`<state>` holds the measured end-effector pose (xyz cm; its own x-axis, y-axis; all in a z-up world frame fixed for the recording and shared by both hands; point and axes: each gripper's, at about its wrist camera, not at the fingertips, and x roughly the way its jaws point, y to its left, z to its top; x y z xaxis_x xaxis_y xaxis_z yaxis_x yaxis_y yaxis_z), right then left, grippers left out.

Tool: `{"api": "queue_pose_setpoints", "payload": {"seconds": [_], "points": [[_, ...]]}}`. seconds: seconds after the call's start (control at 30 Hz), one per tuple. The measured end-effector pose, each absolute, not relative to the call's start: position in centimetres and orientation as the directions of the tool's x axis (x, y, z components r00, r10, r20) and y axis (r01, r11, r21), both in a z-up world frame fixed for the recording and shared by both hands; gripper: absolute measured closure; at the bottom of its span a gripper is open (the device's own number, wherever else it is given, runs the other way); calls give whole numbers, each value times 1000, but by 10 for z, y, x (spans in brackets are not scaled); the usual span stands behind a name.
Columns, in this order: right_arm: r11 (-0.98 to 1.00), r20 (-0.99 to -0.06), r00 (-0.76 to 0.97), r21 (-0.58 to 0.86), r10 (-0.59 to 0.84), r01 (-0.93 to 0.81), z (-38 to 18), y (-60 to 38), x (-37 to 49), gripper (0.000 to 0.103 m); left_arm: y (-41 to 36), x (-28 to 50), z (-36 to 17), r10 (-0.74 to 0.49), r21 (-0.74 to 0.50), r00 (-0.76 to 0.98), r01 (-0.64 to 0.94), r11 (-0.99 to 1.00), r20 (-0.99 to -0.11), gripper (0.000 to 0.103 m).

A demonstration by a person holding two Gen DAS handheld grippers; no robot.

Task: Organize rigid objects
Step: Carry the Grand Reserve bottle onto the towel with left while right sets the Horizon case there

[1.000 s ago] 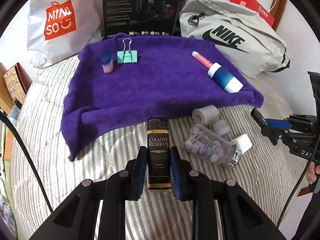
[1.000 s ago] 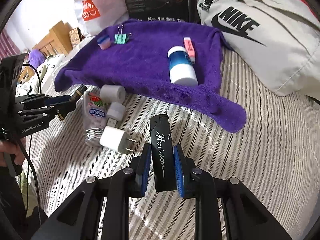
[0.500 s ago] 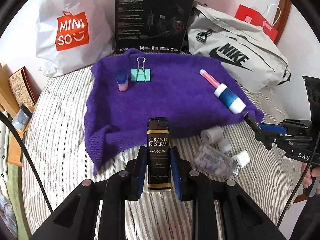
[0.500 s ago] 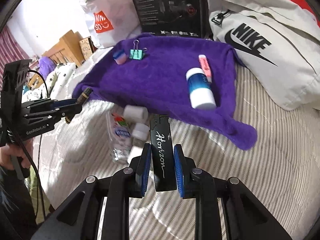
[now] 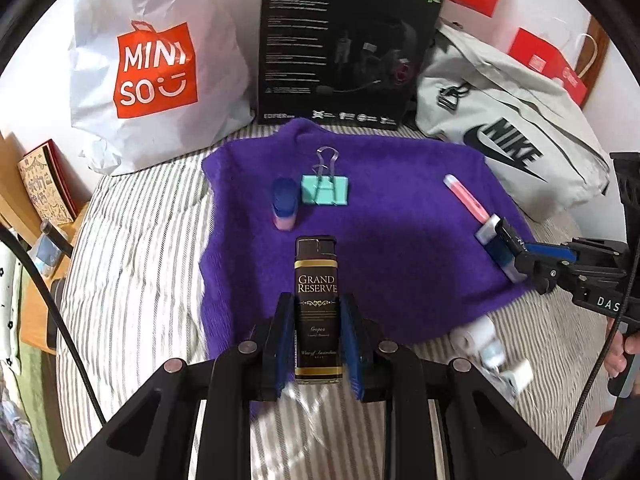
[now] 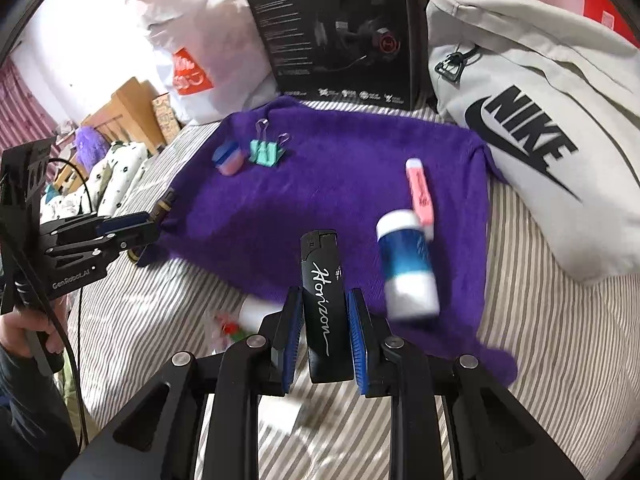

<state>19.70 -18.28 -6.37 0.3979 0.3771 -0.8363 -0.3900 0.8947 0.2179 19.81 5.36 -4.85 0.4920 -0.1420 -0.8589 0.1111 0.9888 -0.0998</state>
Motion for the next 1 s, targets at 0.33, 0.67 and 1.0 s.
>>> {"api": "queue_pose_setpoints", "payload": {"seconds": [0.33,0.67,1.0], "points": [[913,-872,376,168,314,-373,-91,-163,237,80,64,230,-75,-133,-104,455,90,991,-880,80],[912,-897,348,124,271,-391,-111,-150,246,80,65,243,-92,-114,-81,419,97,992,-901,80],[905,-898,359,89,254,-417,-115,-147,245,80,54,247,-97,-65,-14,424,123,992,-903,80]]}}
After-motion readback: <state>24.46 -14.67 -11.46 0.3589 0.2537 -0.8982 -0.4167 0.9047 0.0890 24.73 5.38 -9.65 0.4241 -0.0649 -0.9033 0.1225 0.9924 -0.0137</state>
